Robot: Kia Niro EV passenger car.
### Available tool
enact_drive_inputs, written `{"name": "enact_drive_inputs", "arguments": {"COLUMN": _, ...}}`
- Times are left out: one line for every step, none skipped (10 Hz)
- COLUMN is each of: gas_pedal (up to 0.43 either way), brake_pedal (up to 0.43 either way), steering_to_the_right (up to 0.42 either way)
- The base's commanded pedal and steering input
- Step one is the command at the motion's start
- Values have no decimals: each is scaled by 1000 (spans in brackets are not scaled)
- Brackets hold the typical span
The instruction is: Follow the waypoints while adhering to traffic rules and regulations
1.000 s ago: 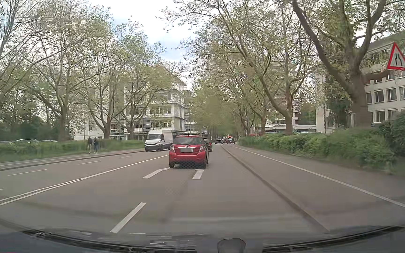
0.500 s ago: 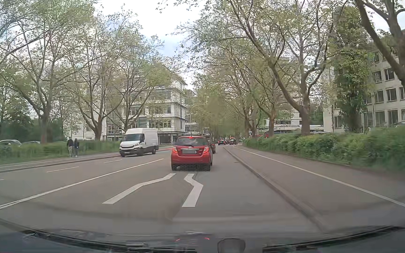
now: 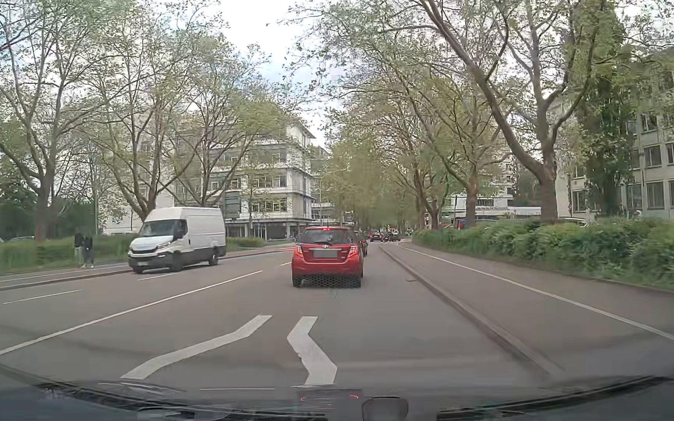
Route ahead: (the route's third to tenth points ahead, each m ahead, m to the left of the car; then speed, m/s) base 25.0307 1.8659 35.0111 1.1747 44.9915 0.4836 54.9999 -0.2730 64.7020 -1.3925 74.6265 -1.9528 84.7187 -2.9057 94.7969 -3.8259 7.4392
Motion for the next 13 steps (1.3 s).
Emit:
{"name": "enact_drive_inputs", "arguments": {"gas_pedal": 0, "brake_pedal": 0, "steering_to_the_right": -5}}
{"name": "enact_drive_inputs", "arguments": {"gas_pedal": 0, "brake_pedal": 0, "steering_to_the_right": -3}}
{"name": "enact_drive_inputs", "arguments": {"gas_pedal": 0, "brake_pedal": 0, "steering_to_the_right": -3}}
{"name": "enact_drive_inputs", "arguments": {"gas_pedal": 0, "brake_pedal": 6, "steering_to_the_right": -3}}
{"name": "enact_drive_inputs", "arguments": {"gas_pedal": 0, "brake_pedal": 49, "steering_to_the_right": -3}}
{"name": "enact_drive_inputs", "arguments": {"gas_pedal": 0, "brake_pedal": 98, "steering_to_the_right": -3}}
{"name": "enact_drive_inputs", "arguments": {"gas_pedal": 0, "brake_pedal": 128, "steering_to_the_right": -2}}
{"name": "enact_drive_inputs", "arguments": {"gas_pedal": 0, "brake_pedal": 152, "steering_to_the_right": -2}}
{"name": "enact_drive_inputs", "arguments": {"gas_pedal": 0, "brake_pedal": 159, "steering_to_the_right": -1}}
{"name": "enact_drive_inputs", "arguments": {"gas_pedal": 0, "brake_pedal": 159, "steering_to_the_right": -1}}
{"name": "enact_drive_inputs", "arguments": {"gas_pedal": 0, "brake_pedal": 159, "steering_to_the_right": -1}}
{"name": "enact_drive_inputs", "arguments": {"gas_pedal": 0, "brake_pedal": 159, "steering_to_the_right": -1}}
{"name": "enact_drive_inputs", "arguments": {"gas_pedal": 0, "brake_pedal": 159, "steering_to_the_right": 0}}
